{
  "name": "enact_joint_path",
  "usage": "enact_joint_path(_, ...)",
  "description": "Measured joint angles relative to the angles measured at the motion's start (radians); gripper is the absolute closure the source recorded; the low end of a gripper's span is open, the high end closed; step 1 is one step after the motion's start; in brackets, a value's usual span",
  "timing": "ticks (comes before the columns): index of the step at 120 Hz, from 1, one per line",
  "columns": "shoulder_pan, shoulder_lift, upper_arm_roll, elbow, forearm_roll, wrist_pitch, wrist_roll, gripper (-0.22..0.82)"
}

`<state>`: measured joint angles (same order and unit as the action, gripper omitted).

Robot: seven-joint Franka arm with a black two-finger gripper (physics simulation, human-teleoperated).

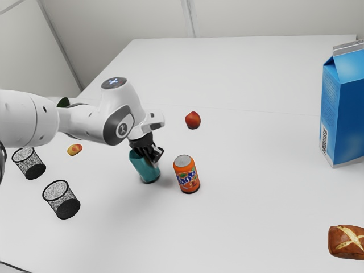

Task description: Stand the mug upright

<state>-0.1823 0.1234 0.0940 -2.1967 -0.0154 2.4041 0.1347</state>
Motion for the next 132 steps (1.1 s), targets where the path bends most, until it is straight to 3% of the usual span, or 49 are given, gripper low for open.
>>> enact_joint_path(76, -0.004, -0.009, -0.001, 0.004, -0.017, 0.003, -0.019, 0.33)
enact_joint_path(132, -0.004, -0.108, -0.010, 0.029, -0.017, -0.044, -0.025, 0.06)
